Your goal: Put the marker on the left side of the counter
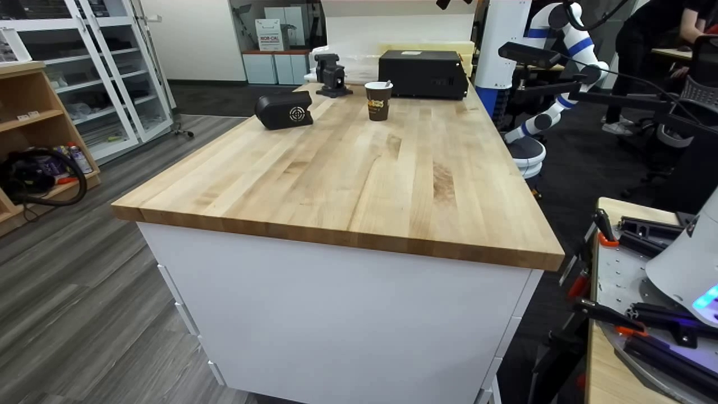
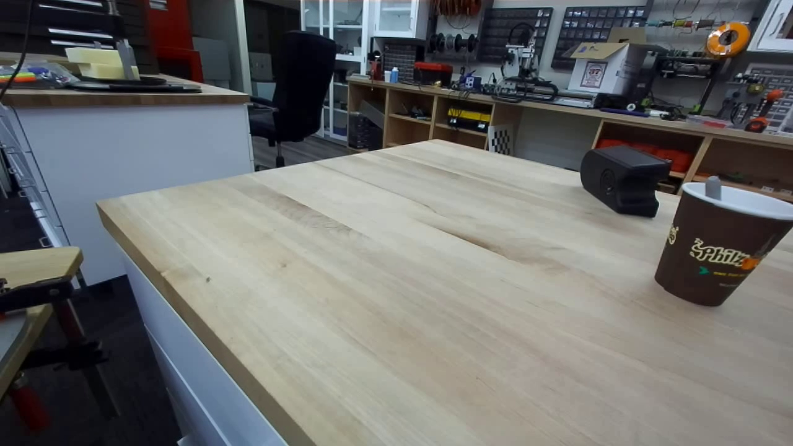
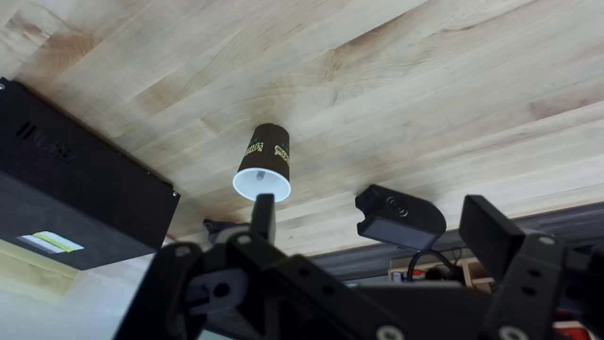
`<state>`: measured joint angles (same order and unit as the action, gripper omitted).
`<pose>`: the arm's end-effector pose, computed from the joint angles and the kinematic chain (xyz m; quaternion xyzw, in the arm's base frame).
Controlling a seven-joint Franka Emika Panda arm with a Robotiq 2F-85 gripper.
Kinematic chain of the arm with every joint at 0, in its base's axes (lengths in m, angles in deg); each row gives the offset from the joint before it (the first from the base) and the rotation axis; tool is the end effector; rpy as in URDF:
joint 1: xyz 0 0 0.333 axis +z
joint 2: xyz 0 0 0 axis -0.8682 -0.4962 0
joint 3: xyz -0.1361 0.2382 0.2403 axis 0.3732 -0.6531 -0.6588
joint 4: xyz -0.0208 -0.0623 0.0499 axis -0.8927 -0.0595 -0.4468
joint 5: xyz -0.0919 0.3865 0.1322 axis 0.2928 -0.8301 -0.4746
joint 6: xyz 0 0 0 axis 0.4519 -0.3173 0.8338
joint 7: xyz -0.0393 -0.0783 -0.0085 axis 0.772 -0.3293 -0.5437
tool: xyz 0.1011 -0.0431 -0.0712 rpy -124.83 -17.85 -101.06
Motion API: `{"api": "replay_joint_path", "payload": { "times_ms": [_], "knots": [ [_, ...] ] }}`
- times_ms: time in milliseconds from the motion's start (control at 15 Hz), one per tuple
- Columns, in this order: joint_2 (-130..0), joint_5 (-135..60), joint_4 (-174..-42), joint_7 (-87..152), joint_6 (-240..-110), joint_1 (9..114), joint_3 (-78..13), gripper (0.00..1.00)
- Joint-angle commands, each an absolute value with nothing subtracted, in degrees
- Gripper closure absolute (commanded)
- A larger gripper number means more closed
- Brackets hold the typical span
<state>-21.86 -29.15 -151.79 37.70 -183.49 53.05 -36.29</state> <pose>0.4643 -0.0618 0.5754 0.9516 -0.0822 0.2863 0.0755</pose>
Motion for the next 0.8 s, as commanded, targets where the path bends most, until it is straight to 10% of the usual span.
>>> {"api": "replay_joint_path", "payload": {
  "times_ms": [0,733],
  "knots": [
    [-23.54,-28.69,-151.89,36.73,-188.41,51.01,-34.89,0.0],
    [-36.17,-40.87,-143.01,24.32,-185.83,52.84,-26.28,0.0]
  ]
}}
